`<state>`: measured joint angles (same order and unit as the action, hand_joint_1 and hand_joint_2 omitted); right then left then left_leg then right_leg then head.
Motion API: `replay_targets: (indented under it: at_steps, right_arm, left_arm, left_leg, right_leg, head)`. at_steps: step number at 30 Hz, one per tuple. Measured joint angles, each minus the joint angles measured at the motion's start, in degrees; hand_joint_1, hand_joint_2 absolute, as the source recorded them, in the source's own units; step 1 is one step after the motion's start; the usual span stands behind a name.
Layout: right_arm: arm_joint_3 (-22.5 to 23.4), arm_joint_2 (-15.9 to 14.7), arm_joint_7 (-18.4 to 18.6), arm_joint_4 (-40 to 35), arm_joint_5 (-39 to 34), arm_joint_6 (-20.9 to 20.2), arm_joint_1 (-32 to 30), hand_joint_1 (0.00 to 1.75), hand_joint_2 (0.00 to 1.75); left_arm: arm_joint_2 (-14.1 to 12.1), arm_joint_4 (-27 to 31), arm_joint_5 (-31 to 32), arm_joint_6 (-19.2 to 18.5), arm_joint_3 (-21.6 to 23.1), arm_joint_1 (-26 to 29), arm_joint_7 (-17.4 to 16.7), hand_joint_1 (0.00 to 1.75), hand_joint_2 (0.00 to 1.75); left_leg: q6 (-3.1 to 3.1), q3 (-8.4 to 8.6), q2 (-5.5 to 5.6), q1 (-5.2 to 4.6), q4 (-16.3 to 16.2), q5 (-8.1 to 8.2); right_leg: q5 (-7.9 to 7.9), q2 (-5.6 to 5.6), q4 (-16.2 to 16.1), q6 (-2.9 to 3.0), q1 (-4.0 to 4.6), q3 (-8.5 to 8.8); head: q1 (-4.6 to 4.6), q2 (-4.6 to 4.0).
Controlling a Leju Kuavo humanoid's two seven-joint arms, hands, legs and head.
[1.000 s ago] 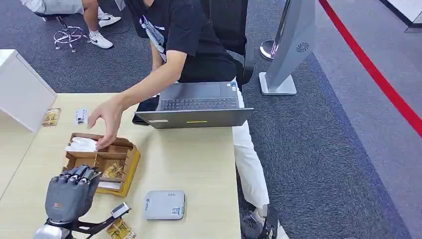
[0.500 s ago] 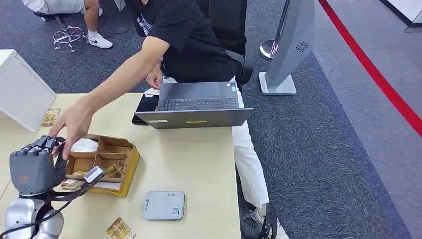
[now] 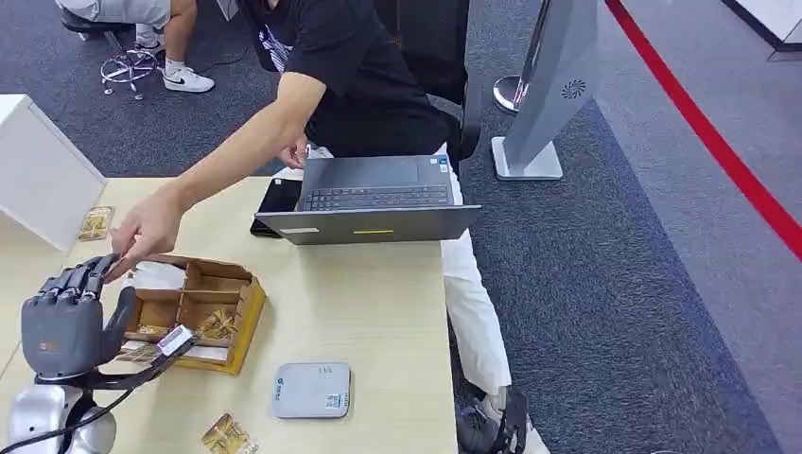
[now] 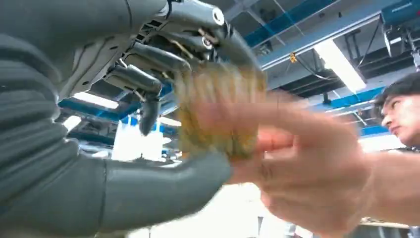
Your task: Pass the card to the sensor for recognition and then transmit it.
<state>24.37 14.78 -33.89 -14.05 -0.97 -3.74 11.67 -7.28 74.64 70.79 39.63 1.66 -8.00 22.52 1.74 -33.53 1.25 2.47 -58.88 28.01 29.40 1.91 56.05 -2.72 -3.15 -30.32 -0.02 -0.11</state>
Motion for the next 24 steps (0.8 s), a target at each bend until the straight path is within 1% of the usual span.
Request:
replay_targets:
  at_steps: [2,3,4,6,7,8,9,10,12,13,14,15,16,17,18,20,21,22,24]
  right_arm:
    - [0.9,0.0,2.1,0.0,-4.3,-6.1,-0.2,0.00,1.75]
    - [1.4,0.0,2.7,0.0,-5.4,-8.2,-0.3,0.00,1.75]
    - [1.9,0.0,3.6,0.0,-6.7,-10.9,-0.4,0.00,1.75]
    - [3.0,0.0,4.7,0.0,-8.9,-15.5,-0.7,0.00,1.75]
    - [3.6,0.0,5.2,0.0,-10.2,-18.0,-0.8,0.00,1.75]
    - [4.4,-0.2,5.5,0.0,-11.4,-20.2,-1.1,0.00,1.75]
    - [5.0,-0.2,5.6,0.0,-12.1,-22.2,-1.6,0.00,1.75]
    - [5.6,-0.3,5.6,0.0,-12.5,-23.4,-2.0,0.00,1.75]
    - [6.3,-0.4,5.6,0.0,-12.7,-24.4,-2.4,0.00,1.75]
    - [6.6,-0.4,5.6,0.0,-13.3,-25.1,-2.5,0.00,1.75]
    - [7.1,-0.4,5.3,0.0,-14.1,-26.6,-2.7,0.00,1.75]
    - [7.5,-0.4,4.4,0.0,-14.5,-28.7,-2.9,0.00,1.75]
    - [7.7,-0.5,3.0,0.0,-14.4,-31.2,-3.4,0.00,1.75]
    - [7.9,-0.6,1.7,0.0,-14.4,-33.4,-3.8,0.00,1.75]
    - [8.2,-0.6,0.4,0.0,-14.6,-35.6,-4.1,0.00,1.75]
    - [8.5,-0.6,-0.9,0.0,-15.0,-38.1,-4.7,0.00,1.75]
    - [8.6,-0.6,-1.2,0.0,-15.2,-38.7,-5.1,0.00,1.75]
    - [8.7,-0.6,-1.2,0.0,-15.3,-39.2,-5.3,0.00,1.75]
    - [9.0,-0.6,-0.5,0.0,-15.4,-40.8,-5.4,0.00,1.75]
  left_arm:
    - [1.8,2.5,-3.4,0.0,-1.1,1.4,4.3,0.00,1.75]
    - [2.8,3.7,-4.4,0.1,-1.7,2.1,6.1,0.00,1.75]
    - [4.0,5.4,-6.9,0.1,-2.3,3.0,8.6,0.00,1.75]
    - [6.6,9.1,-13.5,0.1,-3.2,5.1,13.3,0.00,1.75]
    - [8.1,11.5,-19.1,0.1,-3.5,6.6,15.3,0.00,1.75]
    - [9.6,14.7,-25.7,0.1,-3.5,8.5,16.5,0.00,1.75]
    - [10.8,17.9,-30.8,0.1,-3.5,10.3,17.0,0.00,1.75]
    - [11.8,20.6,-33.6,0.1,-3.5,11.9,17.2,0.00,1.75]
    - [13.1,23.9,-35.5,0.1,-3.6,13.9,17.4,0.00,1.75]
    - [13.4,25.4,-38.3,0.0,-3.6,14.9,17.5,0.00,1.75]
    - [13.9,27.1,-44.3,-0.9,-3.6,16.1,17.8,0.00,1.75]
    - [14.3,28.4,-51.2,-3.3,-3.7,17.3,17.8,0.00,1.75]
    - [15.5,29.4,-58.4,-7.6,-4.6,18.5,17.7,0.00,1.75]
    - [16.8,30.0,-63.6,-11.8,-6.5,19.8,17.6,0.00,1.75]
    - [18.5,30.2,-67.7,-16.3,-9.6,21.2,17.6,0.00,1.75]
    - [21.3,30.2,-73.0,-23.5,-16.4,23.1,17.7,0.00,1.75]
    - [22.3,30.2,-75.0,-25.8,-19.8,23.7,17.6,0.00,1.75]
    - [23.0,29.9,-77.3,-27.4,-22.8,24.0,17.6,0.00,1.75]
    - [24.0,26.4,-82.7,-31.1,-29.2,23.3,16.0,0.00,1.75]
  left_leg:
    - [0.00,0.00,-0.02,0.00,0.0,0.01]
    - [0.00,0.00,-0.02,0.00,0.0,0.01]
    - [0.00,0.00,-0.03,-0.01,0.0,0.01]
    - [0.01,0.00,-0.06,-0.01,0.0,0.05]
    - [0.02,0.00,-0.06,-0.01,0.0,0.06]
    - [0.04,0.01,-0.11,-0.01,0.0,0.13]
    - [0.05,0.02,-0.15,-0.01,0.0,0.17]
    - [0.05,0.03,-0.13,-0.01,0.0,0.19]
    - [0.03,0.02,0.02,0.00,0.0,0.20]
    - [0.03,0.03,0.00,0.00,0.0,0.20]
    - [0.04,0.05,-0.10,0.00,0.0,0.21]
    - [0.04,0.07,-0.14,-0.01,0.0,0.23]
    - [0.04,0.07,-0.11,-0.01,0.0,0.23]
    - [0.04,0.06,-0.11,-0.01,0.0,0.23]
    - [0.04,0.05,-0.11,0.00,0.0,0.24]
    - [0.05,0.05,-0.13,0.00,0.0,0.26]
    - [0.02,0.05,-0.13,-0.01,0.0,0.29]
    - [0.02,0.05,-0.10,-0.02,0.0,0.29]
    - [0.02,0.07,-0.04,-0.03,0.0,0.29]
  right_leg:
    - [0.00,0.01,0.0,0.00,0.00,-0.01]
    - [0.00,0.01,0.0,0.00,0.00,-0.01]
    - [0.00,0.02,0.0,0.00,0.00,-0.01]
    - [0.00,0.04,0.0,0.00,0.00,-0.01]
    - [0.00,0.05,0.0,0.00,0.00,-0.03]
    - [0.01,0.09,0.0,0.00,0.00,-0.05]
    - [0.02,0.11,0.0,0.00,0.00,-0.06]
    - [0.04,0.09,-0.1,0.01,0.00,-0.06]
    - [0.11,-0.08,-0.1,0.01,0.01,0.01]
    - [0.14,-0.05,0.0,0.04,0.01,0.01]
    - [0.14,0.04,0.0,0.05,0.01,0.00]
    - [0.14,0.06,0.0,0.05,0.01,0.02]
    - [0.14,0.04,0.0,0.05,0.01,0.05]
    - [0.15,0.02,0.0,0.06,0.01,0.06]
    - [0.15,0.03,0.0,0.06,0.01,0.05]
    - [0.21,0.04,-0.1,0.07,0.01,0.04]
    - [0.22,0.04,-0.1,0.05,0.00,0.04]
    - [0.23,0.01,-0.1,0.04,-0.01,0.04]
    - [0.27,-0.05,-0.1,-0.01,-0.01,0.09]
  head:
    - [0.00,0.00]
    - [0.04,0.00]
    - [0.00,0.00]
    - [0.02,0.00]
    - [0.02,0.00]
    - [0.00,0.00]
    - [0.02,0.00]
    - [-0.02,0.00]
    - [0.00,0.00]
    - [0.00,0.00]
    - [0.00,0.00]
    - [-0.06,0.00]
    - [-0.13,0.02]
    - [-0.11,0.00]
    - [-0.13,0.00]
    - [-0.02,0.00]
    - [0.00,0.02]
    - [-0.02,0.02]
    - [-0.02,0.02]
